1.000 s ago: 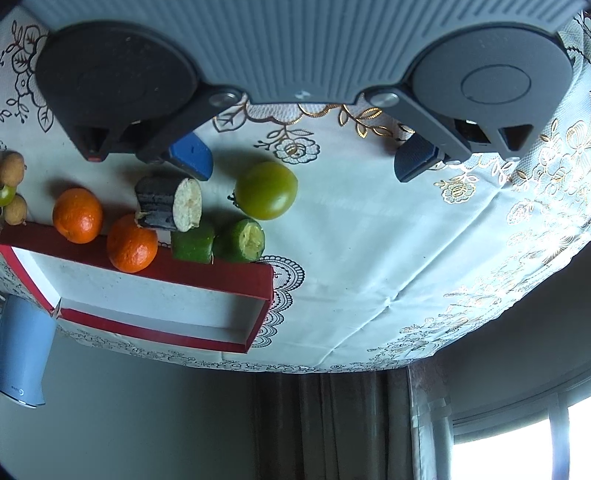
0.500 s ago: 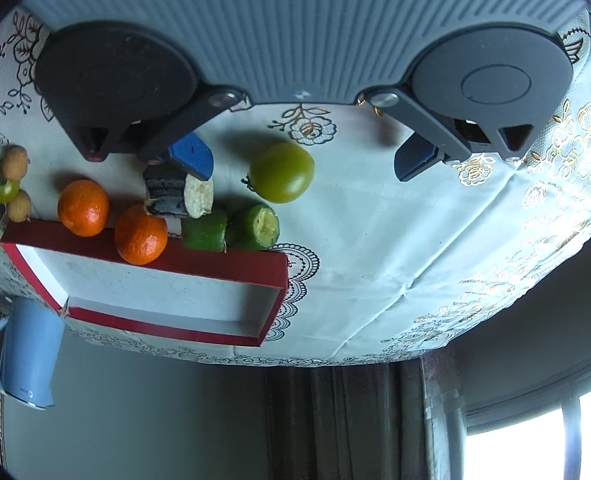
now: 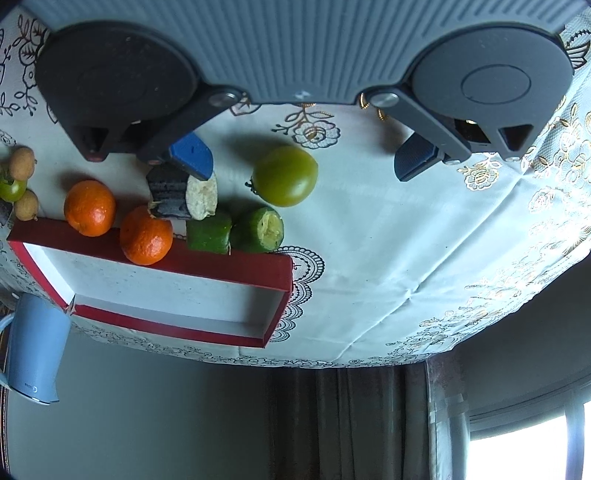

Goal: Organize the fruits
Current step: 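Move the open right gripper down to the small brown longan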

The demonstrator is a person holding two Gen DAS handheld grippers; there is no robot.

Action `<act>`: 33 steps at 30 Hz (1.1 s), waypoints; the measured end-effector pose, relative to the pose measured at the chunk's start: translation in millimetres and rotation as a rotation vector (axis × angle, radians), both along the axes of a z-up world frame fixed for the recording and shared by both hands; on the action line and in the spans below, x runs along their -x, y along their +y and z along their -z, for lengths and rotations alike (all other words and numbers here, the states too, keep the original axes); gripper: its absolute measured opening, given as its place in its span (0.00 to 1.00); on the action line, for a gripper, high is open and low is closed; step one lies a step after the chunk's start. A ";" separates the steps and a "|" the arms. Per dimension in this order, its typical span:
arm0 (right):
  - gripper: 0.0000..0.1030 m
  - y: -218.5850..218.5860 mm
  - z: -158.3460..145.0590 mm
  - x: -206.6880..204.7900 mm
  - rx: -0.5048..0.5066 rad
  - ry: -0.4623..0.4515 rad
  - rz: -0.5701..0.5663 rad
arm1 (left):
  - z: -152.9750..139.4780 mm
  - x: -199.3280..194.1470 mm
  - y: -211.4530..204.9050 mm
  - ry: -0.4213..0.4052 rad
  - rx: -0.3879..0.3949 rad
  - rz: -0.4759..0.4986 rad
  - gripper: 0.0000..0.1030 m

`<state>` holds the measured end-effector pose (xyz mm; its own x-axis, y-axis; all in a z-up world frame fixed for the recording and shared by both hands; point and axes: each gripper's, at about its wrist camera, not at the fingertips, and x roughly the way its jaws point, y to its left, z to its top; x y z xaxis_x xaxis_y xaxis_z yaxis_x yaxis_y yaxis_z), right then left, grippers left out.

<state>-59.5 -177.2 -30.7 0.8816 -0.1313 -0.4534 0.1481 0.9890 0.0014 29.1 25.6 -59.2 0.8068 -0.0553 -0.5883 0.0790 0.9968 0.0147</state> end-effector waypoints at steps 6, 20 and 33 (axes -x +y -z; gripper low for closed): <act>0.33 9.7 10.2 -11.7 -0.003 0.065 -0.072 | 0.3 -1.4 2.1 0.009 0.012 0.005 1.00; 0.33 33.9 10.1 -15.7 0.069 0.080 -0.160 | 1.3 -3.6 3.3 0.020 0.025 0.014 1.00; 0.24 34.8 26.1 -34.2 0.064 0.142 -0.155 | 2.0 -4.9 2.9 0.021 0.030 0.015 1.00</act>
